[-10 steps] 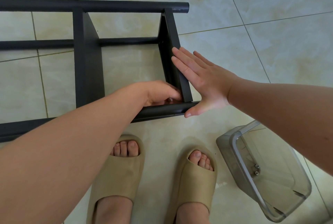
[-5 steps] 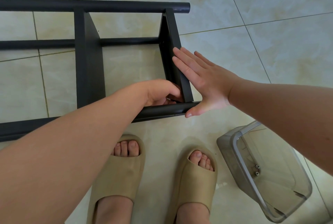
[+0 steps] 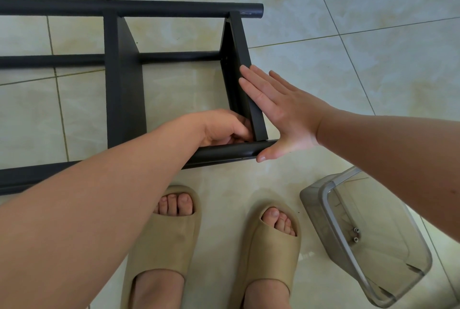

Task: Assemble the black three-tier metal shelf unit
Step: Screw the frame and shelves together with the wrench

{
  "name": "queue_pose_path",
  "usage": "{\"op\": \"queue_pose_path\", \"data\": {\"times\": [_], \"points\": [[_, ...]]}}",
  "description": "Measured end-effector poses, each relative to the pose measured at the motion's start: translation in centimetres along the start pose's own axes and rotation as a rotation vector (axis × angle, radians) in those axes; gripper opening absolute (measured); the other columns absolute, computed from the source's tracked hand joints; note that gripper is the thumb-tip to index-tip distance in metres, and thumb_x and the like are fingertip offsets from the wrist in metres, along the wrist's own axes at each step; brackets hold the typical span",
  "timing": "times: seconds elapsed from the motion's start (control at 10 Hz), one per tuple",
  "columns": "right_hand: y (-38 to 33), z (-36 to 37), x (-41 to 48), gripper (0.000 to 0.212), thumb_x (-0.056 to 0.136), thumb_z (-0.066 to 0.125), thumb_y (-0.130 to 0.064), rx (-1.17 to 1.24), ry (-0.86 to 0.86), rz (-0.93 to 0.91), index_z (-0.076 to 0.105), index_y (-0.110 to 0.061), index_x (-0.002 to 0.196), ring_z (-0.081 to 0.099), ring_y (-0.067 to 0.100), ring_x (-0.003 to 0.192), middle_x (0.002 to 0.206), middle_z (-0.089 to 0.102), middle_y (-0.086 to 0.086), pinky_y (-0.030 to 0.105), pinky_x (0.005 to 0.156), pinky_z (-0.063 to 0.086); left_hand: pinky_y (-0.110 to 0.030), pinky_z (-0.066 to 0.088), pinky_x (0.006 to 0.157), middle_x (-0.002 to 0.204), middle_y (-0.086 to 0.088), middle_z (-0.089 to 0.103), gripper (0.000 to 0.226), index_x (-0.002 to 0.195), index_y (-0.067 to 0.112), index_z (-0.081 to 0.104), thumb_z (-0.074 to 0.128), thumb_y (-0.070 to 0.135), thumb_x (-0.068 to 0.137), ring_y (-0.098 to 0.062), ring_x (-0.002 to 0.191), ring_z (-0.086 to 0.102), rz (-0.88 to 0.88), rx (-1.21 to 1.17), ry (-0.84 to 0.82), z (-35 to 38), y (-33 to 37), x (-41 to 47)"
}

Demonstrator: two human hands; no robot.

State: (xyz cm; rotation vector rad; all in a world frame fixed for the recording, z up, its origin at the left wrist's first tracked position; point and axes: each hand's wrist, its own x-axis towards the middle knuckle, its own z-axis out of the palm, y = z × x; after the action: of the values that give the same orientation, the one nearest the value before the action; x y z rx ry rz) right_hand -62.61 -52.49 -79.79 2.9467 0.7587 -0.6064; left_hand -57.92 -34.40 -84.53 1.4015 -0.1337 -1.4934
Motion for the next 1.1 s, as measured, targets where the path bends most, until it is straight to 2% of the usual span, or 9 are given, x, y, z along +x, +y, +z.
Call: {"op": "queue_pose_path", "data": {"times": [0.1,0.2,0.3,0.4,0.5,0.7,0.8,1.0,1.1], "points": [[-0.01,0.02,0.01,0.142,0.06,0.039,-0.098,0.004,0.004,0.002,-0.014,-0.011,0.16,-0.022,0.021,0.154,0.167,-0.023,0.006,0.044,0.127,-0.004,-0.029,0.057,0.068,0.07,-0.006,0.069,0.021,0.094,0.005,0.065,0.05,-0.009,0.093,-0.016,0.063,0.068,0.008,-0.019,-0.018,0.09,0.04,-0.05],[0.01,0.01,-0.01,0.142,0.061,0.039,-0.098,0.005,0.002,0.003,-0.014,-0.011,0.16,-0.022,0.021,0.154,0.167,-0.023,0.006,0.045,0.127,-0.004,-0.035,0.058,0.077,0.081,-0.009,0.071,0.022,0.099,0.005,0.066,0.048,-0.008,0.092,-0.02,0.072,0.069,-0.004,-0.042,-0.008,0.07,-0.11,0.25],[0.03,-0.02,0.0,0.142,0.061,0.039,-0.099,-0.005,-0.003,0.001,-0.015,-0.011,0.159,-0.023,0.021,0.153,0.166,-0.024,0.006,0.044,0.127,-0.005,-0.043,0.054,0.088,0.076,-0.01,0.069,0.022,0.08,0.01,0.073,0.055,0.005,0.092,-0.025,0.074,0.067,-0.058,0.025,0.02,0.11,-0.13,0.46],[0.04,0.0,0.01,0.142,0.061,0.039,-0.099,-0.006,0.001,0.002,-0.015,-0.011,0.16,-0.022,0.021,0.153,0.166,-0.024,0.006,0.044,0.127,-0.005,-0.033,0.049,0.073,0.053,-0.001,0.058,0.044,0.05,0.017,0.065,0.059,0.007,0.092,-0.019,0.056,0.059,-0.071,0.098,0.032,0.1,-0.15,0.42],[0.02,0.05,0.0,0.142,0.061,0.039,-0.099,-0.001,0.006,0.0,-0.014,-0.01,0.16,-0.021,0.022,0.154,0.167,-0.023,0.006,0.044,0.127,-0.005,-0.032,0.053,0.072,0.066,-0.008,0.067,0.016,0.081,0.008,0.07,0.058,0.002,0.09,-0.023,0.066,0.065,-0.036,0.092,0.052,0.06,-0.12,0.18],[0.05,-0.02,-0.02,0.142,0.061,0.039,-0.098,0.006,0.007,-0.002,-0.013,-0.01,0.16,-0.021,0.021,0.154,0.167,-0.023,0.006,0.044,0.127,-0.005,-0.037,0.056,0.082,0.084,-0.015,0.069,0.021,0.107,-0.002,0.067,0.054,-0.006,0.091,-0.025,0.075,0.068,-0.014,0.031,0.025,0.01,-0.05,-0.03],[0.04,0.0,0.0,0.142,0.061,0.039,-0.098,0.007,0.006,-0.001,-0.012,-0.01,0.16,-0.021,0.021,0.154,0.167,-0.022,0.007,0.044,0.127,-0.004,-0.039,0.055,0.086,0.085,-0.014,0.069,0.02,0.101,0.001,0.067,0.053,-0.008,0.092,-0.025,0.076,0.068,0.002,0.003,0.013,-0.06,-0.07,0.17],[0.03,0.03,0.01,0.142,0.06,0.037,-0.099,0.006,0.008,-0.003,-0.012,-0.01,0.16,-0.022,0.021,0.153,0.167,-0.023,0.006,0.043,0.127,-0.006,-0.034,0.057,0.074,0.08,-0.009,0.071,0.024,0.098,0.005,0.065,0.048,-0.012,0.092,-0.02,0.071,0.07,0.009,-0.026,-0.026,-0.04,-0.07,0.15],[0.03,0.03,-0.01,0.142,0.061,0.037,-0.099,0.002,0.005,-0.005,-0.013,-0.01,0.16,-0.023,0.021,0.153,0.166,-0.023,0.006,0.043,0.127,-0.006,-0.037,0.055,0.082,0.077,-0.008,0.069,0.021,0.094,0.006,0.067,0.049,-0.004,0.093,-0.021,0.072,0.068,-0.031,-0.031,-0.013,0.07,0.11,0.06]]}}
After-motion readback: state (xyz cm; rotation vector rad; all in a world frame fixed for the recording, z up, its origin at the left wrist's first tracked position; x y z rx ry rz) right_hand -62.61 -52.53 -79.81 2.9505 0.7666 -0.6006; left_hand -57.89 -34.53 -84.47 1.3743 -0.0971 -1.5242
